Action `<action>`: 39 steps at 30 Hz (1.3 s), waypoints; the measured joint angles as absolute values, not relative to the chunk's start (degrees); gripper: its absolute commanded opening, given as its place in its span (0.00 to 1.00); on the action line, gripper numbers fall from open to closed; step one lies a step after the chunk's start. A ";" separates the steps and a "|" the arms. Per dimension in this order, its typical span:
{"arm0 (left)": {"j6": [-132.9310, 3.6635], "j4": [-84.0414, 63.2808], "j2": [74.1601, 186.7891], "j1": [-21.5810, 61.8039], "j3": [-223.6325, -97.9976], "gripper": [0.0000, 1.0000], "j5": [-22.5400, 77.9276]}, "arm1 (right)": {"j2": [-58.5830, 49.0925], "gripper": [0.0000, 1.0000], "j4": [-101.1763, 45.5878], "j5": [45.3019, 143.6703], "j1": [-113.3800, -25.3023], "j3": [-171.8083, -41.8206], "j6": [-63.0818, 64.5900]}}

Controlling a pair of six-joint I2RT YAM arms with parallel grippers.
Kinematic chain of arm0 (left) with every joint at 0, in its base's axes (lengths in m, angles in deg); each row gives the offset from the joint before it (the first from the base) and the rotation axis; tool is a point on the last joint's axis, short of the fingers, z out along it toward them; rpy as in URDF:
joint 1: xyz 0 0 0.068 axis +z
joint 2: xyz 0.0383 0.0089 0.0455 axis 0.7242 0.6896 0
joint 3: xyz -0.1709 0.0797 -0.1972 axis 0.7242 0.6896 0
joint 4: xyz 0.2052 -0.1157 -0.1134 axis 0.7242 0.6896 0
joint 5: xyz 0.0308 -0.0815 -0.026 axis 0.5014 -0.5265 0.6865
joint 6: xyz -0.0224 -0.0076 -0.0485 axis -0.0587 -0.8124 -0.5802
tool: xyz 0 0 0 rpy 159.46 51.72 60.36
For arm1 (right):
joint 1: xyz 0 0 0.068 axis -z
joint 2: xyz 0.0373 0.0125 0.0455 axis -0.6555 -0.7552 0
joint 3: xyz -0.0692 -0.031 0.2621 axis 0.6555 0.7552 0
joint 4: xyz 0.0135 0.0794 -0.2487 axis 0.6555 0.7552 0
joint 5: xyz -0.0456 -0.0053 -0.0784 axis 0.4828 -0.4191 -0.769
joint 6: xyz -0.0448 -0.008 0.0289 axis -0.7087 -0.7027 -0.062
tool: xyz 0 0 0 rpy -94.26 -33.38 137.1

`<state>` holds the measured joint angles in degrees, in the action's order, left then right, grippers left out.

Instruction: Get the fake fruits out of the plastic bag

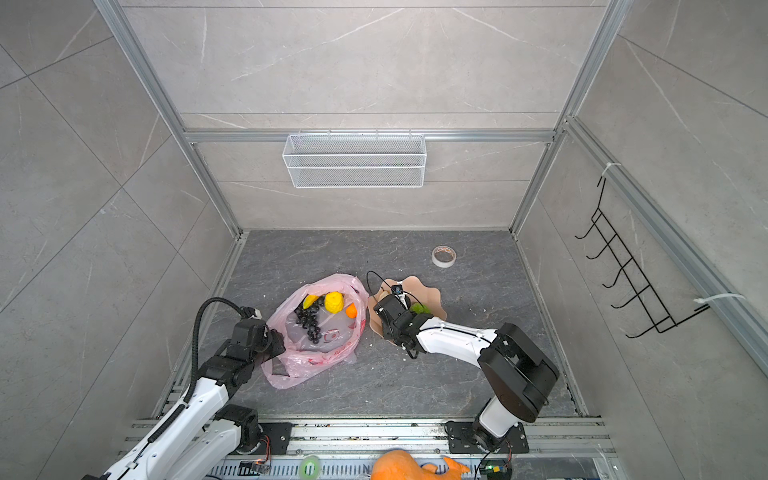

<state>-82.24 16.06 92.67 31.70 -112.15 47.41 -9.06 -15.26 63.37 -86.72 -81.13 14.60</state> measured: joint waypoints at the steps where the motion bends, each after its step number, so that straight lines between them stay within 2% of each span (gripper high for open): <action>1: -82.24 16.04 92.67 31.70 -112.15 0.37 47.41 | -9.24 0.66 -15.24 63.35 -86.72 -81.13 14.76; 24: -82.24 16.04 92.67 31.70 -112.15 0.37 47.39 | -9.41 0.76 -12.53 62.96 -86.72 -82.01 16.00; 39: -82.22 16.04 92.67 31.70 -112.15 0.37 47.35 | -5.19 0.76 -10.17 62.11 -86.72 -82.01 16.53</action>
<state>-82.22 16.04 92.67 31.70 -112.15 47.35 -5.19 -10.17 62.11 -86.72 -82.01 16.53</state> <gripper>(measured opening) 0.372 0.766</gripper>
